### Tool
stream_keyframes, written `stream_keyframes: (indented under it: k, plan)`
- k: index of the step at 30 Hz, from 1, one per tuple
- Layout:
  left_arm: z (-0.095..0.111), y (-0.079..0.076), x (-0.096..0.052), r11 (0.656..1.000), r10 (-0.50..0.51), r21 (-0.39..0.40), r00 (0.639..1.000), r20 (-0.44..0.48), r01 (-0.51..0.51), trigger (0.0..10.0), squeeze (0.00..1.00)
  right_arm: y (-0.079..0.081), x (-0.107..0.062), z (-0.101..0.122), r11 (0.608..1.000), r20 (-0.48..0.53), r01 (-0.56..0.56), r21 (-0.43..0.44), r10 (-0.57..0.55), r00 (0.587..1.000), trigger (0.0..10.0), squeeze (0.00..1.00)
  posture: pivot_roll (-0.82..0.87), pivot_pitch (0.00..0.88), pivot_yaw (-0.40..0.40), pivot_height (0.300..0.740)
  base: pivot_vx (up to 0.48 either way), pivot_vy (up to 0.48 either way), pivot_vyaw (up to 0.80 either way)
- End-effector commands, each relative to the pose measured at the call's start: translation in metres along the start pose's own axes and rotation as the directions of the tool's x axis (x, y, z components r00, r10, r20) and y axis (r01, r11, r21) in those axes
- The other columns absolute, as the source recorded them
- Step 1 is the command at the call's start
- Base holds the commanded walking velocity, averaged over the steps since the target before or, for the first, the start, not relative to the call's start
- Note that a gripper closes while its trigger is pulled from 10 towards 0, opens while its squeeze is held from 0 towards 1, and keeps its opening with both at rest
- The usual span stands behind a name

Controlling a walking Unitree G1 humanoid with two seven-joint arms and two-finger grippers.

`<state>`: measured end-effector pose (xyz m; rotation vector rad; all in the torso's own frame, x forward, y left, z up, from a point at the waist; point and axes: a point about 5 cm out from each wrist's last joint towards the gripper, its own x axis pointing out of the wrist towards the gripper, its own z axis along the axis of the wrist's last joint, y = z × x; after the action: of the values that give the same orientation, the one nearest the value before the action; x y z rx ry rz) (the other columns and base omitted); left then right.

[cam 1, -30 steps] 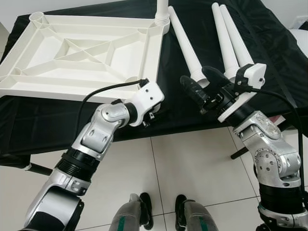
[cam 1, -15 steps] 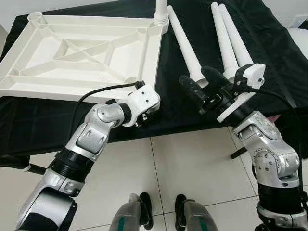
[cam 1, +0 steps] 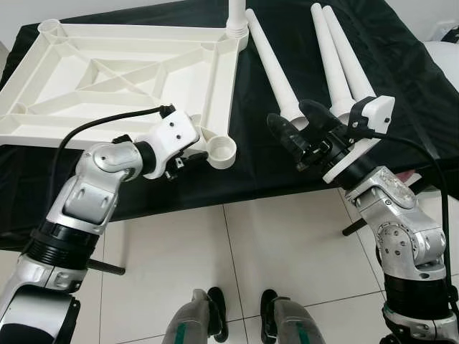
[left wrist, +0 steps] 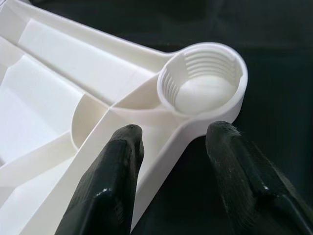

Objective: Building children table

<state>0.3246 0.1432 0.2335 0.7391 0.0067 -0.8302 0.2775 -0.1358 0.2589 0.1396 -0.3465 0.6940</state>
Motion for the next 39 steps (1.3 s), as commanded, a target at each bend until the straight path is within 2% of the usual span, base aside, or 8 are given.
stream_keyframes:
  k: [1,4,9,16,29,36,37,39]
  plan:
    - [-0.004,-0.003,-0.002,1.000,-0.020,-0.002,1.000,-0.005,0.020,10.0,0.00,0.004,0.000,-0.001,1.000,0.002,-0.024,0.004,0.024,1.000,10.0,0.00,-0.07,0.227,0.073,0.740,0.000,0.000,0.00]
    - [-0.008,-0.002,-0.001,0.999,-0.031,0.006,0.999,-0.022,0.032,10.0,0.00,0.007,-0.001,-0.004,0.999,-0.025,-0.054,-0.002,0.054,0.998,10.0,0.00,-0.07,0.230,0.070,0.740,0.000,0.000,0.00]
    - [-0.014,-0.003,0.002,0.998,-0.057,0.022,0.997,-0.044,0.058,10.0,0.00,0.011,-0.012,-0.011,0.991,-0.116,-0.127,-0.030,0.123,0.986,10.0,0.00,-0.08,0.237,0.068,0.740,0.000,0.000,0.00]
    - [-0.023,-0.006,0.008,0.994,-0.086,0.064,0.992,-0.095,0.092,10.0,0.00,0.009,-0.024,-0.014,0.987,-0.181,-0.150,-0.056,0.137,0.974,10.0,0.00,-0.10,0.244,0.073,0.740,0.000,0.000,0.00]
    - [-0.031,0.006,0.025,0.991,-0.035,0.123,0.985,-0.169,0.056,10.0,0.00,0.010,-0.025,-0.012,0.988,-0.175,-0.140,-0.062,0.127,0.976,10.0,0.00,-0.10,0.247,0.087,0.740,0.000,0.000,0.00]
    - [-0.031,0.001,0.031,0.983,-0.085,0.144,0.980,-0.180,0.112,10.0,0.00,0.009,-0.025,-0.011,0.989,-0.169,-0.135,-0.063,0.122,0.978,10.0,0.00,-0.11,0.247,0.087,0.740,0.000,0.000,0.00]
    - [-0.030,-0.001,0.032,0.981,-0.110,0.141,0.978,-0.175,0.136,9.1,0.00,0.009,-0.025,-0.011,0.989,-0.169,-0.134,-0.063,0.122,0.978,10.0,0.00,-0.11,0.244,0.088,0.740,0.000,0.000,0.00]
    - [-0.028,-0.003,0.033,0.977,-0.134,0.142,0.976,-0.170,0.159,9.1,0.00,0.009,-0.025,-0.011,0.989,-0.168,-0.133,-0.065,0.121,0.978,10.0,0.00,-0.11,0.244,0.088,0.740,0.000,0.000,0.00]
